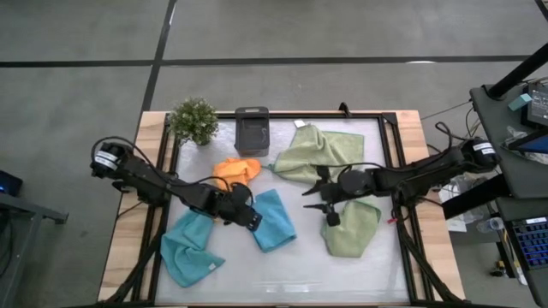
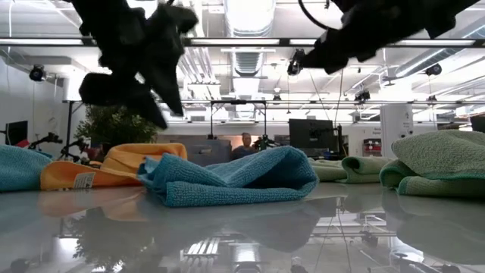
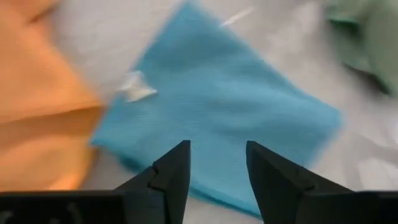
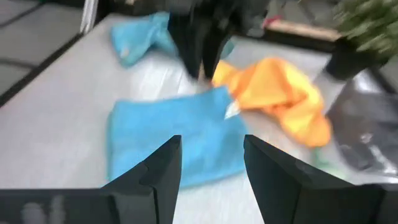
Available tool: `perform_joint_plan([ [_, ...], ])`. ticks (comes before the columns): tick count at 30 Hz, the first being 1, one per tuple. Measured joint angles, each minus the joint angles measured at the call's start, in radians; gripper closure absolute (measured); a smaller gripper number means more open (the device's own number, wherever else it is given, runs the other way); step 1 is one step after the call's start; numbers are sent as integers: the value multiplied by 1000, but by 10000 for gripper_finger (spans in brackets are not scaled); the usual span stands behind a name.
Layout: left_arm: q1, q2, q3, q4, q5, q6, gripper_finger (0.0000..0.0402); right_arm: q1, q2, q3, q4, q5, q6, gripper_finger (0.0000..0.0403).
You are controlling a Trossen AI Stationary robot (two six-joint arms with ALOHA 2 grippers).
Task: Fold microfiber towels
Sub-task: Fold the right blue towel
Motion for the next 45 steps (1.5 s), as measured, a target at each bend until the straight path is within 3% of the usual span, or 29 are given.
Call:
perform_joint_plan([
  [6,-102,37,6,302,-66,274,271,74,70,0,13,0,27,239],
  [13,-187,126,22,405,-89,289,272,148,169,0,40,6,112,239],
  [21,-227,281,169,400,-88,340,247,182,288,0,148,9,146,239],
  [29,-228,361,306,77,-88,358,200,182,390,0,285,10,148,239],
  [39,-228,378,279,34,-73,356,198,182,527,85,298,12,137,239],
  [45,-228,378,277,42,-67,356,199,182,548,113,222,80,119,251],
])
